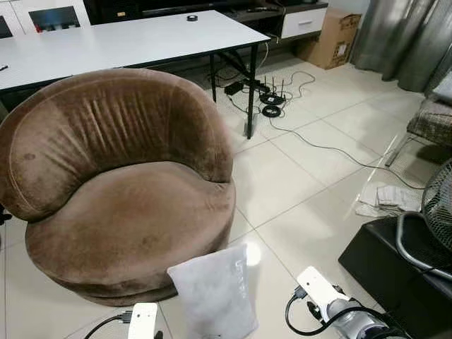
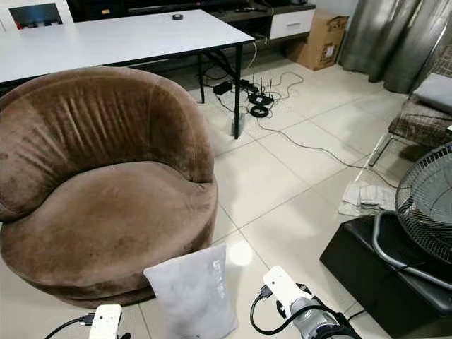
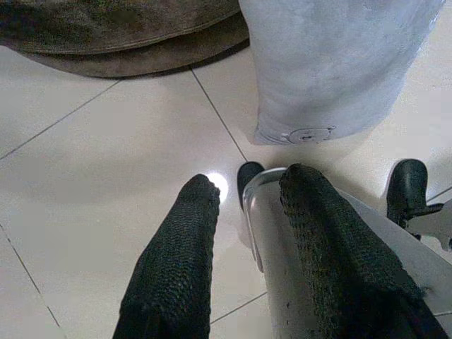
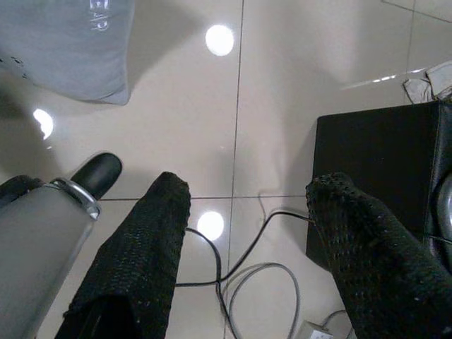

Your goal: Move the pillow to the sofa from floor

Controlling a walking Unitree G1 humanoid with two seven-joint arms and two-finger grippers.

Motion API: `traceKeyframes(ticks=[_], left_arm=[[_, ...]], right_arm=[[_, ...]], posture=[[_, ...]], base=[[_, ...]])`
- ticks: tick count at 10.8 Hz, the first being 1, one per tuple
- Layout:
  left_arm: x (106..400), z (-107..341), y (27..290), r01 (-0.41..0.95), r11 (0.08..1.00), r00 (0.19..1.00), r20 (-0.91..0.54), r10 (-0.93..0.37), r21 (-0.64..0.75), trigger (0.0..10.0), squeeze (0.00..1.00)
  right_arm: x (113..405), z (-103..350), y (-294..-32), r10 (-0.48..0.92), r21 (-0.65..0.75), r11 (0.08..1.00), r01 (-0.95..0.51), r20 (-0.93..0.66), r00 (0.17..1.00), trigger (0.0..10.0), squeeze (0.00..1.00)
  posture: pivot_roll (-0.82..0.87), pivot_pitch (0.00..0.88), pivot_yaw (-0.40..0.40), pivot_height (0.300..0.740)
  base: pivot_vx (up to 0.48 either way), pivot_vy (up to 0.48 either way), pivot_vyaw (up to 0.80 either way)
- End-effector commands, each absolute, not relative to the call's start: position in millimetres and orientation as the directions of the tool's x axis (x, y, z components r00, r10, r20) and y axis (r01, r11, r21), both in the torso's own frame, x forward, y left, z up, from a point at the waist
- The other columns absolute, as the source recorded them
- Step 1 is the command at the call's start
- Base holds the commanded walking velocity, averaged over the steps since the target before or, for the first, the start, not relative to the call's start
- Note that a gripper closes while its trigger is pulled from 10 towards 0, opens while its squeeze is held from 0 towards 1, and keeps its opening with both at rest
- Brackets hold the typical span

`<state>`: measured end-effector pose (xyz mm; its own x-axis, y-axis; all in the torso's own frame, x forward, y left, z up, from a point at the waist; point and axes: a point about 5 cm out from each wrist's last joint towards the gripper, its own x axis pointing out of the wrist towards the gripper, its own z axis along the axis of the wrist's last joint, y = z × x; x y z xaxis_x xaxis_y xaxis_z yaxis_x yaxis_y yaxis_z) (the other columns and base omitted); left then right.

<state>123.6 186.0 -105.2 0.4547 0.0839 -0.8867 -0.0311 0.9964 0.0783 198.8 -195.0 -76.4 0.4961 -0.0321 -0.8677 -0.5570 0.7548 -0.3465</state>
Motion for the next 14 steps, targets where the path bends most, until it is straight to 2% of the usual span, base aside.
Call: traceKeyframes(ticks=[1,7,8,9,14], left_arm=[[100,-113,195,0.016,0.994,0.358,-0.929,0.093,0.106,10.0,0.0],[100,-113,195,0.016,0.994,0.358,-0.929,0.093,0.106,10.0,0.0],[100,-113,195,0.017,0.994,0.359,-0.929,0.092,0.106,10.0,0.0],[124,-105,205,0.074,0.987,0.423,-0.901,0.101,0.145,10.0,0.0],[131,-102,211,0.124,0.976,0.438,-0.892,0.109,0.18,10.0,0.0]], right_arm=[[201,-75,-198,-0.042,-0.36,0.749,-0.556,-0.864,0.502,10.0,0.0],[201,-75,-198,-0.042,-0.36,0.749,-0.556,-0.864,0.502,10.0,0.0],[201,-75,-198,-0.042,-0.362,0.746,-0.559,-0.863,0.503,10.0,0.0],[207,-73,-184,0.003,-0.417,0.602,-0.681,-0.851,0.525,10.0,0.0],[214,-71,-175,0.004,-0.437,0.584,-0.684,-0.841,0.541,10.0,0.0]], posture=[[0.05,0.0,0.0,0.74],[0.05,0.0,0.0,0.74],[0.05,0.0,-0.08,0.74],[0.05,0.0,-0.057,0.74],[0.04,0.0,-0.046,0.74]], base=[[0.0,0.0,0.0],[0.0,0.0,0.0],[0.0,0.0,0.0],[0.0,0.0,0.0],[0.0,0.0,0.0]])
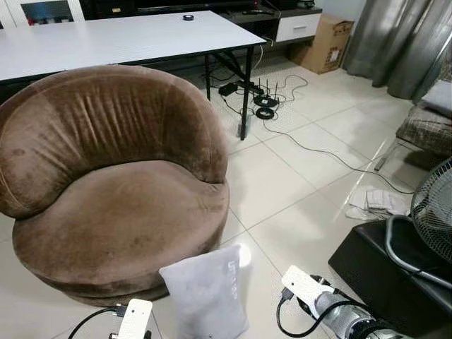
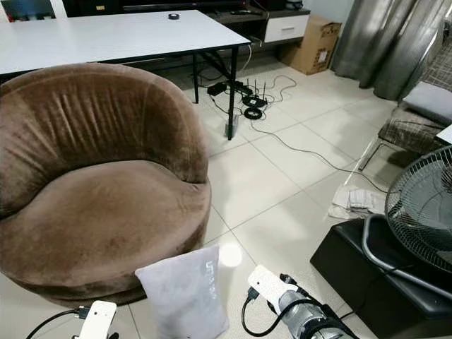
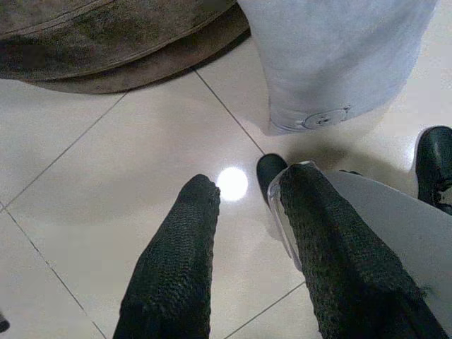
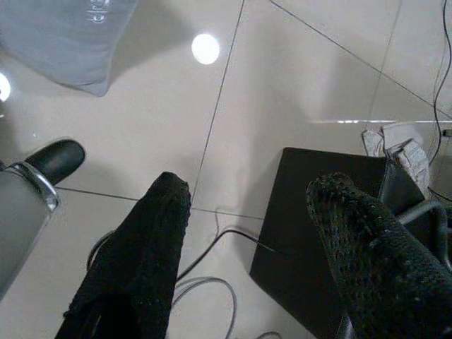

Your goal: Move the pillow to the sofa from floor

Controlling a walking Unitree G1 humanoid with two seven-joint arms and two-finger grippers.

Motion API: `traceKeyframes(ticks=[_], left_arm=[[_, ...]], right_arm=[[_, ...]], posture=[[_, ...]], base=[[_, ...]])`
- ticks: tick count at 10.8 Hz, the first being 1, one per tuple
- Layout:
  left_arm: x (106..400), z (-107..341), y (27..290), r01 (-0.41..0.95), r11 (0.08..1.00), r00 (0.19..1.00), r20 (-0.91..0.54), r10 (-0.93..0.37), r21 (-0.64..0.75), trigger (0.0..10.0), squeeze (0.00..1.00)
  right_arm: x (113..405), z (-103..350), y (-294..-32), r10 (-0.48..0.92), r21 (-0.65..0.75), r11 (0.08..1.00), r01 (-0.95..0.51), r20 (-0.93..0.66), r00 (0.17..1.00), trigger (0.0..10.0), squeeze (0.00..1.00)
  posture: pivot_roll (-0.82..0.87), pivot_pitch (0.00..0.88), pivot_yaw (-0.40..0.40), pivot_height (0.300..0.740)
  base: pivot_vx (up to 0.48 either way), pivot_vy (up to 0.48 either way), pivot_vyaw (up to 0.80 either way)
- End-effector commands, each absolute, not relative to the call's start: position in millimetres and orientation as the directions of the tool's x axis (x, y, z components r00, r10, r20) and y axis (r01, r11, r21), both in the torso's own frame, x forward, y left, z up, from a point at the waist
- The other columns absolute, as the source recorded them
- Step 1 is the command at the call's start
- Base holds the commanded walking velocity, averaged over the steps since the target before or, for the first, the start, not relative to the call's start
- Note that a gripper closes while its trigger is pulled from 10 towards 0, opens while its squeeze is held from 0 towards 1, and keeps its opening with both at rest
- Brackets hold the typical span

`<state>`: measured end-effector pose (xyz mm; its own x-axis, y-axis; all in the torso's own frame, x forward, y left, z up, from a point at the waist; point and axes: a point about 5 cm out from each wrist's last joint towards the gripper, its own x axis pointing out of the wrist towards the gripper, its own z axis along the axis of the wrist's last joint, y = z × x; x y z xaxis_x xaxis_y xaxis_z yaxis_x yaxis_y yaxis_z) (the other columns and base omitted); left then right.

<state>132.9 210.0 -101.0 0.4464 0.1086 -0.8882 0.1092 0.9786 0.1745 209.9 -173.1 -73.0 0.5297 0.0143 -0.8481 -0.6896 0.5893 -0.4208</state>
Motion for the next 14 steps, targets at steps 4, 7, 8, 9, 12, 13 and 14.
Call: traceKeyframes(ticks=[4,7,8,9,12,13,14], left_arm=[[133.8,-100.6,211.9,0.132,0.974,0.44,-0.891,0.109,0.185,10.0,0.0],[135.2,-100.1,212.0,0.134,0.973,0.443,-0.889,0.111,0.189,10.0,0.0],[135.6,-100.0,211.8,0.134,0.973,0.444,-0.889,0.111,0.188,10.0,0.0],[135.9,-99.9,211.7,0.139,0.972,0.444,-0.889,0.11,0.19,10.0,0.0],[136.8,-99.7,211.4,0.152,0.97,0.444,-0.89,0.106,0.192,10.0,0.0],[136.7,-99.8,211.3,0.158,0.968,0.444,-0.89,0.105,0.193,10.0,0.0],[135.9,-100.1,210.8,0.16,0.968,0.443,-0.89,0.104,0.193,10.0,0.0]], right_arm=[[216.2,-69.8,-170.6,0.008,-0.437,0.58,-0.687,-0.841,0.541,10.0,0.0],[219.7,-68.0,-167.6,0.017,-0.442,0.578,-0.686,-0.834,0.551,10.0,0.0],[220.3,-67.6,-167.7,0.016,-0.44,0.589,-0.677,-0.832,0.554,10.0,0.0],[220.5,-67.5,-168.9,0.007,-0.429,0.626,-0.652,-0.832,0.554,10.0,0.0],[217.9,-68.8,-174.0,-0.012,-0.395,0.695,-0.601,-0.842,0.539,10.0,0.0],[220.7,-66.9,-176.2,-0.023,-0.397,0.716,-0.574,-0.835,0.549,10.0,0.0],[218.6,-67.9,-172.9,0.012,-0.491,0.481,-0.727,-0.825,0.565,10.0,0.0]], posture=[[0.04,0.0,-0.047,0.74],[0.04,0.0,-0.047,0.74],[0.03,0.0,-0.044,0.74],[0.03,0.0,-0.044,0.74],[0.02,0.0,-0.032,0.74],[0.02,0.0,-0.023,0.74],[0.02,0.0,-0.02,0.74]], base=[[0.0,0.0,0.0],[0.0,0.0,0.0],[0.0,0.0,0.0],[0.0,0.0,0.0],[0.0,0.0,0.0],[0.0,0.0,0.0],[0.0,0.0,0.0]])
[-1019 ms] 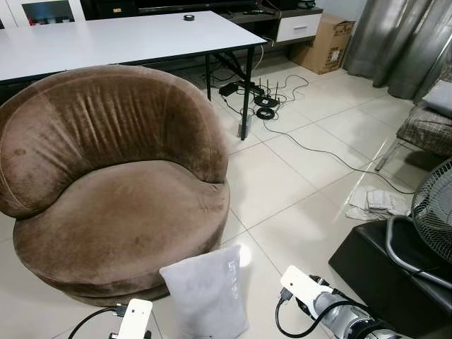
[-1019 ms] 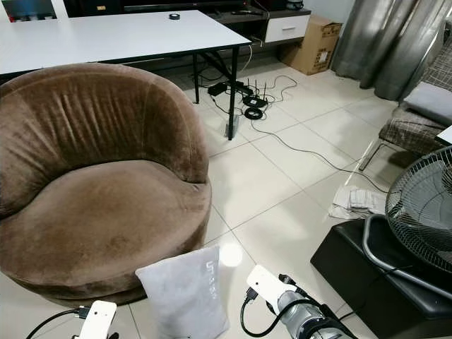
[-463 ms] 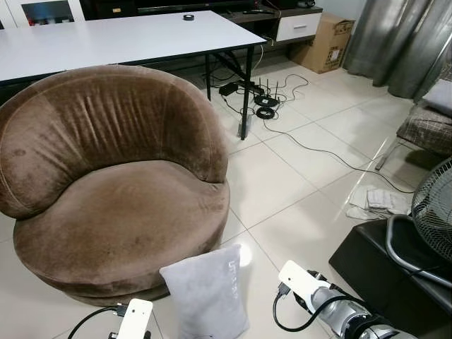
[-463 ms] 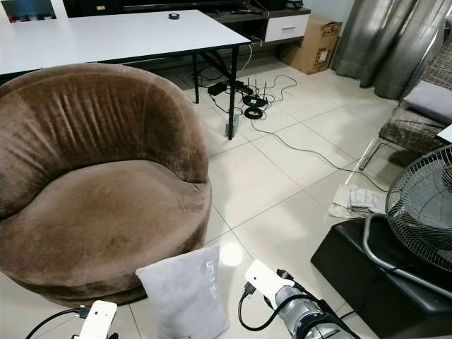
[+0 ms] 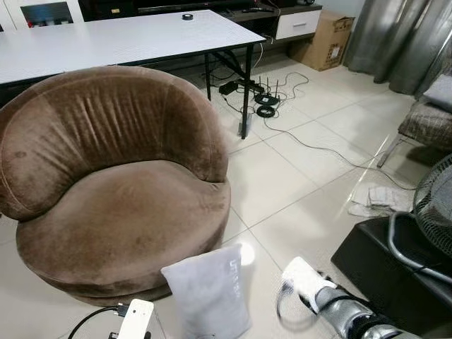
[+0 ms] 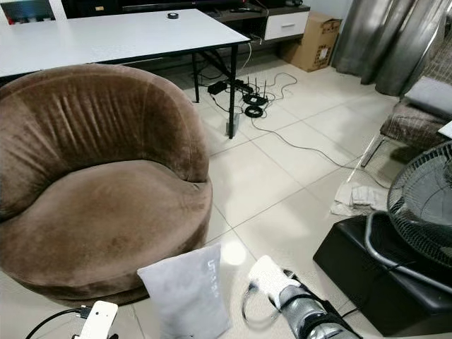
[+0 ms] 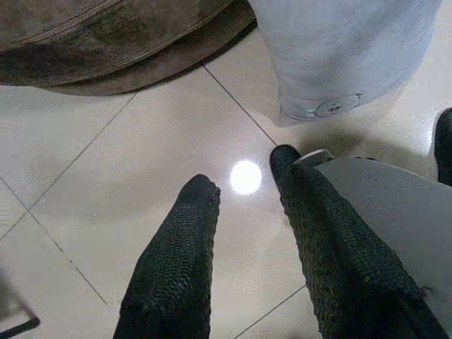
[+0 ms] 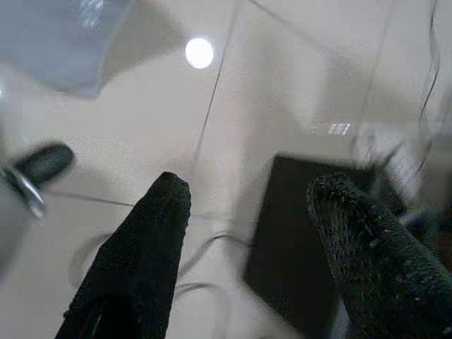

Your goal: Move the pillow to the sofa from floor

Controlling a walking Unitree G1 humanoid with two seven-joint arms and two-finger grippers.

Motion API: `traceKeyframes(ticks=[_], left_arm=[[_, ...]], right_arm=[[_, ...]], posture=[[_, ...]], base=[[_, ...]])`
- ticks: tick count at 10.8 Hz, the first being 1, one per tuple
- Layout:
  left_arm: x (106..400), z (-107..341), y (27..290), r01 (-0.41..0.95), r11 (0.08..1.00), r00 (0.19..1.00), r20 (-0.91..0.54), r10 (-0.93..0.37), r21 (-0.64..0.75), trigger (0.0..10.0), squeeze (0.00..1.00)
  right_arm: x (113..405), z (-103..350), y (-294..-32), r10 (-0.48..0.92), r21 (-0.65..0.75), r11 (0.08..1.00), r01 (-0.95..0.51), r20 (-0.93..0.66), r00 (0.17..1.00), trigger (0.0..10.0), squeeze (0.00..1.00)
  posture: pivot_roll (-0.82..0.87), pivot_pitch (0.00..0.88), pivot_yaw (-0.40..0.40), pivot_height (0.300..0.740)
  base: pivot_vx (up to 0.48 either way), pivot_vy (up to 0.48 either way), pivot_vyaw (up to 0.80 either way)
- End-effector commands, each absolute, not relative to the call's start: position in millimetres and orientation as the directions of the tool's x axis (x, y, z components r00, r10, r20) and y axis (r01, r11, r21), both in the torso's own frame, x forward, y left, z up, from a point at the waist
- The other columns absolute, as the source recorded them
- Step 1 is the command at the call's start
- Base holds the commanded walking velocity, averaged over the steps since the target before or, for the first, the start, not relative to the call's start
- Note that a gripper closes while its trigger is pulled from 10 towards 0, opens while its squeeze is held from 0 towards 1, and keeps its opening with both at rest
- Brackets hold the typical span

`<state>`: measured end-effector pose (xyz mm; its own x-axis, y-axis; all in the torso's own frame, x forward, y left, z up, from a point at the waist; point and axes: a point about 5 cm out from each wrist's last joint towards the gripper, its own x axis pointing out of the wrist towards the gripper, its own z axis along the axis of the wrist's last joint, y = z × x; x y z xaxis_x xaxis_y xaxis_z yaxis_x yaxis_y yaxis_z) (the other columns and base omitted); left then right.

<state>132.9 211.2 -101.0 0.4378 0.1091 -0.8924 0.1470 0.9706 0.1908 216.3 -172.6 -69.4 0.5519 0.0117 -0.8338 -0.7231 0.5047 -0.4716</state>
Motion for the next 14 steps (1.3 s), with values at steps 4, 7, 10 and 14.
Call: traceKeyframes(ticks=[4,7,10,14], left_arm=[[139,-100,203,0.212,0.956,0.45,-0.889,0.089,0.203,10.0,0.0],[141,-100,198,0.241,0.945,0.465,-0.881,0.085,0.219,10.0,0.0],[144,-100,194,0.295,0.926,0.471,-0.879,0.072,0.234,10.0,0.0],[146,-100,190,0.311,0.922,0.47,-0.881,0.062,0.232,10.0,0.0]], right_arm=[[219,-67,-185,-0.036,-0.435,0.667,-0.604,-0.83,0.557,10.0,0.0],[221,-65,-190,-0.043,-0.444,0.669,-0.596,-0.824,0.565,10.0,0.0],[222,-64,-196,-0.089,-0.469,0.682,-0.561,-0.814,0.573,10.0,0.0],[223,-62,-203,-0.144,-0.504,0.713,-0.488,-0.786,0.602,10.0,0.0]], posture=[[0.01,0.0,-0.016,0.74],[-0.02,0.0,-0.006,0.74],[-0.04,0.0,0.017,0.74],[-0.07,0.0,0.036,0.74]], base=[[0.0,0.0,0.0],[0.0,0.0,0.0],[0.0,0.0,0.0],[0.0,0.0,0.0]])
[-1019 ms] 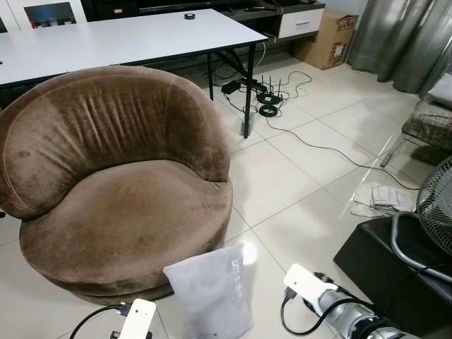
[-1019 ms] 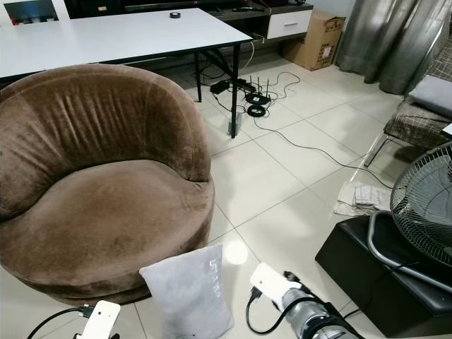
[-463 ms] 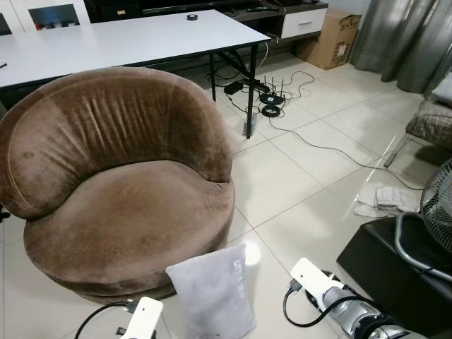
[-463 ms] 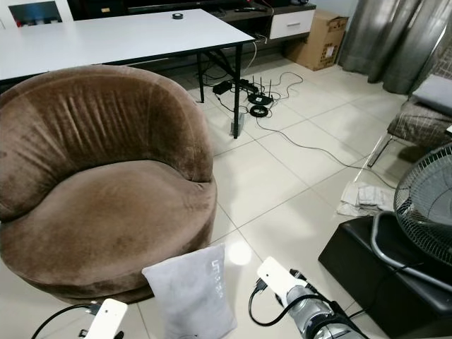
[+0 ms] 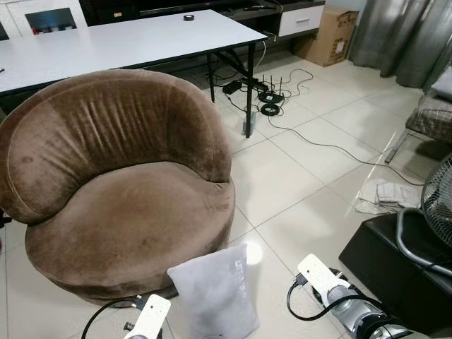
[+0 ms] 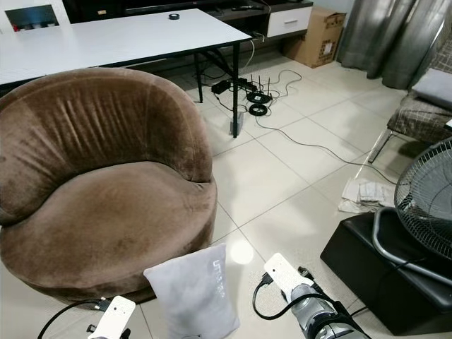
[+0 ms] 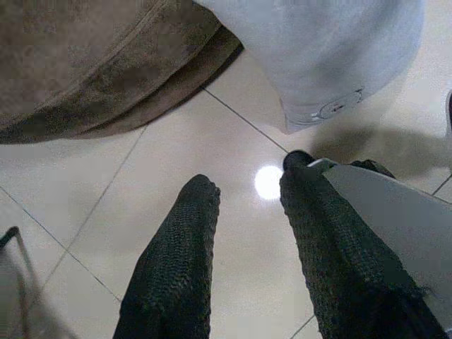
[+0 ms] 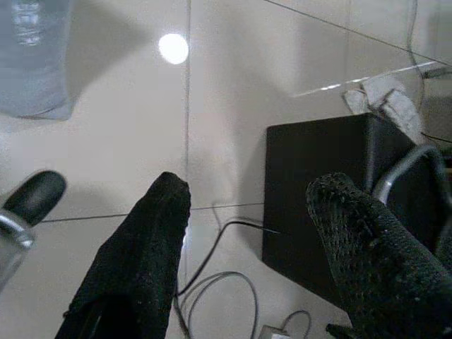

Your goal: Move the pillow to the sofa from floor

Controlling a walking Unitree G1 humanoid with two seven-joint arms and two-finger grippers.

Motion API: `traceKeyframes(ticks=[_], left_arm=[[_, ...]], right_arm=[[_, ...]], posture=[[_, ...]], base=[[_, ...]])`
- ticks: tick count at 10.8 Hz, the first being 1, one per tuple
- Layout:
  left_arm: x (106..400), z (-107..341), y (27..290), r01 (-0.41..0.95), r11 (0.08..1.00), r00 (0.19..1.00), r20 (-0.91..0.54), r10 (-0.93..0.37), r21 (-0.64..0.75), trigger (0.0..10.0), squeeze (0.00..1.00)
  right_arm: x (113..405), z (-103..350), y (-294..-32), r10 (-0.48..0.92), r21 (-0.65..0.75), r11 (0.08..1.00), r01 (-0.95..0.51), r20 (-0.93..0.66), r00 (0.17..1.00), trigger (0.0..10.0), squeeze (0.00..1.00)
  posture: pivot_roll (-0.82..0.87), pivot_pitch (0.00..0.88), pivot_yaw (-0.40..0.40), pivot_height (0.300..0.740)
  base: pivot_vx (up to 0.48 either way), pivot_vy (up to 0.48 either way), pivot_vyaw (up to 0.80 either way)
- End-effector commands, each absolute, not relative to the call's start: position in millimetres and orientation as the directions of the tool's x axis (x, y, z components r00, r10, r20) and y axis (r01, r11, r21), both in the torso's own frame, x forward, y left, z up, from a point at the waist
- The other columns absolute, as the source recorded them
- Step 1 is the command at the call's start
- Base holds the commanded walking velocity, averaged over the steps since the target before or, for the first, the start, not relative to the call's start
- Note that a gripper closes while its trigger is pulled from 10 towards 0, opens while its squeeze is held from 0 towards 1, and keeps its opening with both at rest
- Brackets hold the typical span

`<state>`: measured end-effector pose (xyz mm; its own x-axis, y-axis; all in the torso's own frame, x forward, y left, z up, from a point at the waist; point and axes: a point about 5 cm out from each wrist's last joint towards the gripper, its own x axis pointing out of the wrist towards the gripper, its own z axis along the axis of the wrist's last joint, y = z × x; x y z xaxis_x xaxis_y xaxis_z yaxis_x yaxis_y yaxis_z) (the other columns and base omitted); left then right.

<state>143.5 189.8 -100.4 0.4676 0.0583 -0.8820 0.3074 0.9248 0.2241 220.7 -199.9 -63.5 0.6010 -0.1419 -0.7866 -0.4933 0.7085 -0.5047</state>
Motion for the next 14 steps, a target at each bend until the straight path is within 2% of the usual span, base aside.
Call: traceKeyframes(ticks=[1,2,4,7,9,11,14], left_arm=[[147,-100,188,0.335,0.914,0.47,-0.881,0.049,0.229,10.0,0.0],[146,-100,186,0.332,0.915,0.474,-0.879,0.047,0.228,10.0,0.0],[145,-101,183,0.341,0.913,0.472,-0.881,0.04,0.225,10.0,0.0],[141,-103,179,0.334,0.917,0.458,-0.888,0.044,0.218,10.0,0.0],[137,-104,181,0.3,0.927,0.457,-0.887,0.066,0.224,10.0,0.0],[133,-105,183,0.288,0.936,0.451,-0.891,0.054,0.203,10.0,0.0],[133,-104,187,0.284,0.936,0.456,-0.888,0.06,0.209,10.0,0.0]], right_arm=[[223,-61,-205,-0.166,-0.531,0.702,-0.474,-0.77,0.616,10.0,0.0],[221,-62,-206,-0.157,-0.503,0.716,-0.484,-0.792,0.59,10.0,0.0],[220,-63,-209,-0.158,-0.5,0.721,-0.48,-0.793,0.589,10.0,0.0],[218,-63,-210,-0.139,-0.504,0.687,-0.523,-0.798,0.586,10.0,0.0],[219,-63,-206,-0.095,-0.51,0.63,-0.585,-0.799,0.594,10.0,0.0],[215,-66,-204,-0.077,-0.47,0.663,-0.583,-0.817,0.571,10.0,0.0],[215,-67,-200,-0.068,-0.467,0.634,-0.616,-0.827,0.558,10.0,0.0]], posture=[[-0.07,0.0,0.044,0.74],[-0.07,0.0,0.042,0.74],[-0.07,0.0,0.032,0.74],[-0.05,0.0,0.013,0.74],[-0.05,0.0,-0.007,0.74],[-0.05,0.0,-0.003,0.74],[-0.04,0.0,-0.012,0.74]], base=[[0.0,0.0,0.0],[0.0,0.0,0.0],[0.0,0.0,0.0],[0.0,0.0,0.0],[0.0,0.0,0.0],[0.0,0.0,0.0],[0.0,0.0,0.0]])
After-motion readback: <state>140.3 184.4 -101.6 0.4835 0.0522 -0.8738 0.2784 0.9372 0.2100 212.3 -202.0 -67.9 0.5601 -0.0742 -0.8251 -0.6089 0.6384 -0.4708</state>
